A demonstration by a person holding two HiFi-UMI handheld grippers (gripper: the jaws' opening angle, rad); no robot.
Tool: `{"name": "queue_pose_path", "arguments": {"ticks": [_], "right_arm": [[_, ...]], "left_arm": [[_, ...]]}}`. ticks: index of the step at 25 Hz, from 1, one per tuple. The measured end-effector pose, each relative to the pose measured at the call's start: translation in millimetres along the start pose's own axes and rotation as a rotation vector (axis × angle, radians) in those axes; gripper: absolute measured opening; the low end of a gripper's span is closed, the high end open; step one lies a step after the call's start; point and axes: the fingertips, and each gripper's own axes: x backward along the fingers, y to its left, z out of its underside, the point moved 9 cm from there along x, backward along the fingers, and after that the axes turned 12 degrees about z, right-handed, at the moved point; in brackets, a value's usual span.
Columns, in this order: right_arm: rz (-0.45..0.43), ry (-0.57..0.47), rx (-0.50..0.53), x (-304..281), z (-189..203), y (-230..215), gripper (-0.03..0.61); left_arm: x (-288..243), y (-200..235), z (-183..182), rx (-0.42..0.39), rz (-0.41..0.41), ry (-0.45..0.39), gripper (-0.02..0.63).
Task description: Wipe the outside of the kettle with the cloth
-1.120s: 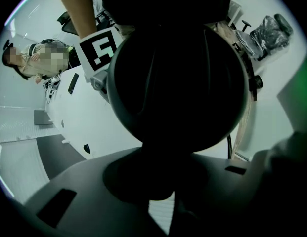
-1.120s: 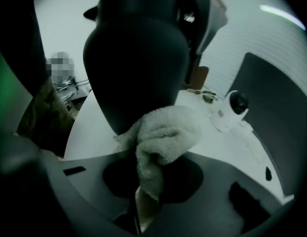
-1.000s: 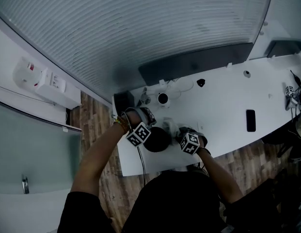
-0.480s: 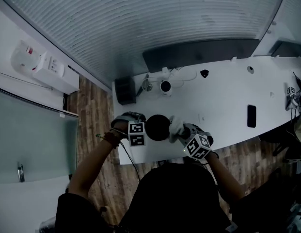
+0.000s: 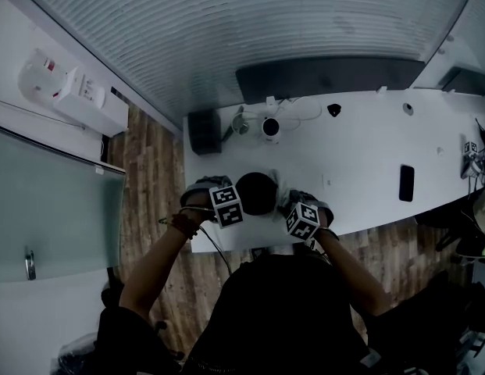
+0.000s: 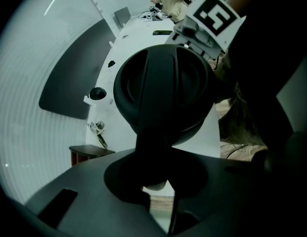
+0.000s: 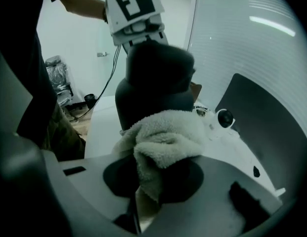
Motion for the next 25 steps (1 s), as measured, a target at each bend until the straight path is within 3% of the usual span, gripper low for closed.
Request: {"name": "queue_pose_path", "arguments": {"ticks": [4, 7, 13, 18, 21, 25], "right_arm": [[-0.128, 0.097, 0.012, -32.6, 20.4, 35.7, 0.064], [-0.192, 0.105, 0.043, -35.1, 32.4, 40.1, 0.064], [0.001, -0.099, -0.124, 35.1, 13.6, 16.2, 0.064], [0.090, -0.225, -0.124, 87.3, -25.3, 7.8, 0.064], [0.098, -0.231, -0.077, 79.6, -52.0, 3.3, 0.064], [0.090, -0.167, -0.064, 57.4, -58.0, 2.1, 0.064]], "left_arm": [[1.3, -13.9, 3.1, 0.105, 0.061, 0.005, 0.089], [-1.8, -28.4, -3.3, 0.167, 0.122, 0.023, 0.084], [-4.3, -39.5, 8.0, 0.348, 0.152, -0.033, 0.083], [-4.0, -36.5, 9.2, 0.466, 0.202, -0.042, 0.083], [-3.4, -34.4, 9.5, 0.490, 0.211, -0.037, 0.083], [-5.6, -37.9, 6.3, 0.489, 0.211, -0.035, 0.081]]}}
